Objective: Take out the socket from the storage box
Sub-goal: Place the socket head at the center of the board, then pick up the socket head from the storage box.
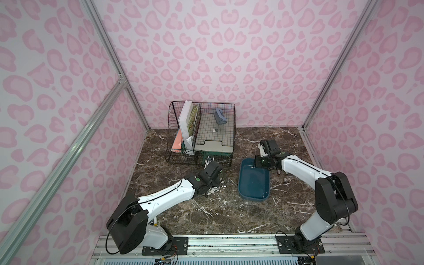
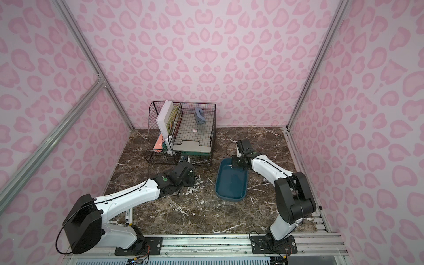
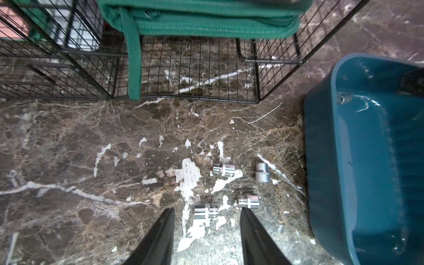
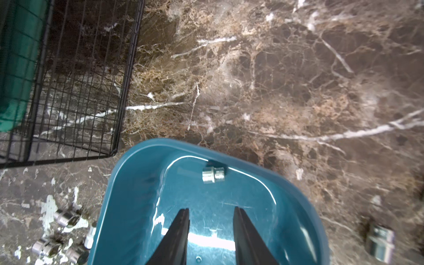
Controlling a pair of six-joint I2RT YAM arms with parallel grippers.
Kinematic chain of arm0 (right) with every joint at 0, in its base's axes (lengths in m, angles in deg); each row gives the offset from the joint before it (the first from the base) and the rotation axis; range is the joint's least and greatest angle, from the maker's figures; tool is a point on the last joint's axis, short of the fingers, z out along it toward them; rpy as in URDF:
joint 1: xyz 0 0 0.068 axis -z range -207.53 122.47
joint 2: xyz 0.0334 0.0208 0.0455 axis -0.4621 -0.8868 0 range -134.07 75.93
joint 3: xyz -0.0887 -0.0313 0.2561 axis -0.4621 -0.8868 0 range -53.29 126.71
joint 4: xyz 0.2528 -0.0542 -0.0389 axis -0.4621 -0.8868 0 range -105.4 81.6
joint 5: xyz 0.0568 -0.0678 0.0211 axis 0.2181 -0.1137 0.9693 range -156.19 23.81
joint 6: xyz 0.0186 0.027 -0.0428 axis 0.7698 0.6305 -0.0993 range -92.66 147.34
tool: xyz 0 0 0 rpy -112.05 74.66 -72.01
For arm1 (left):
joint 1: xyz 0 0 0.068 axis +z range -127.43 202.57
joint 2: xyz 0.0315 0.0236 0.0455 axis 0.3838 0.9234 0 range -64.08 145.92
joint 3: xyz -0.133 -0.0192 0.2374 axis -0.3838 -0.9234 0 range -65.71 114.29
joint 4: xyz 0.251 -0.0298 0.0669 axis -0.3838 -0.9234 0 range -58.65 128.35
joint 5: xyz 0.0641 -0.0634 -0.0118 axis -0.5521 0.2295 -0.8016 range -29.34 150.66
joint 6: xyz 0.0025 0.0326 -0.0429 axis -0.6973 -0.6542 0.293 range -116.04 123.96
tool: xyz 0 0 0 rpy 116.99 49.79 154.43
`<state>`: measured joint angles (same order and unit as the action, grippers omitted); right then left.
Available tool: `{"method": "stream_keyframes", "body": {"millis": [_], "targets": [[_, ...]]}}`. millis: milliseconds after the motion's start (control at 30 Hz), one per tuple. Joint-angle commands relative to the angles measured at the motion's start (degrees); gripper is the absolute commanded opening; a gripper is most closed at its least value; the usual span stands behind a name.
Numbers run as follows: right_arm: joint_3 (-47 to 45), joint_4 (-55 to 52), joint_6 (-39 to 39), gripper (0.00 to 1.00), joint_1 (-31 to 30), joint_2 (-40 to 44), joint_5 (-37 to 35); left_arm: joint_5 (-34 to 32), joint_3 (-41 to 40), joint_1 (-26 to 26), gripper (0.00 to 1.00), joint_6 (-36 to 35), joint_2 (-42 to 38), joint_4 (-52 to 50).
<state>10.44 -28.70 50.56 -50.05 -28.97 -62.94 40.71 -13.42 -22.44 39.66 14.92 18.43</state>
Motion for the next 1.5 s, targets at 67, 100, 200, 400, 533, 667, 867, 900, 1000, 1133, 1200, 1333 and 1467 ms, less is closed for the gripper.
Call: {"method": "stream_keyframes", "body": {"millis": [67,100,200,400,533,667,867,900,1000,1133,1200,1333,1467], "targets": [[0.61,2.08,-1.77,0.39,-0.54,-2.07,0.28,-1.49,0.76,-0.04,0.52,-1.51,-3.21,-2.90],[0.68,2.20,-1.89,0.39,-0.65,-2.59,0.40,-1.55,0.95,-0.07,0.52,-1.67,-3.64,-3.17],[0.80,2.53,-1.95,0.39,-0.94,-4.02,0.52,-1.76,1.22,0.01,0.52,-2.02,-4.47,-3.75],[1.21,3.31,-1.72,0.40,-1.07,-6.92,1.17,-1.85,0.89,0.01,0.52,-2.09,-5.69,-4.10],[1.90,3.42,-1.87,0.40,-1.19,-8.60,1.07,-1.98,0.68,-0.03,0.52,-2.26,-6.08,-4.36],[3.05,2.89,-2.55,0.39,-1.45,-10.17,0.10,-1.94,0.69,-0.06,0.52,-2.30,-6.15,-4.45],[3.63,3.15,-2.66,0.39,-1.46,-11.89,0.00,-2.22,0.27,-0.04,0.52,-2.57,-6.58,-4.49],[3.67,3.15,-2.70,0.39,-1.39,-12.15,-0.04,-2.16,0.34,-0.02,0.52,-2.66,-6.58,-4.51],[3.77,3.24,-2.68,0.38,-1.45,-12.61,-0.02,-2.16,0.27,-0.04,0.52,-2.66,-6.59,-4.58],[4.03,3.00,-2.66,0.33,-1.47,-12.96,-0.15,-2.20,0.14,-0.06,0.52,-2.66,-6.67,-4.45],[4.04,2.80,-2.78,0.28,-1.47,-12.91,-0.26,-2.20,0.10,-0.04,0.52,-2.66,-6.67,-4.47],[3.87,2.28,-2.83,0.17,-1.48,-12.63,-0.78,-2.20,0.24,-0.02,0.52,-2.66,-6.42,-4.25],[3.71,1.70,-2.92,0.09,-1.56,-11.54,-0.69,-1.90,0.53,0.00,0.52,-2.66,-6.14,-4.37]]}}
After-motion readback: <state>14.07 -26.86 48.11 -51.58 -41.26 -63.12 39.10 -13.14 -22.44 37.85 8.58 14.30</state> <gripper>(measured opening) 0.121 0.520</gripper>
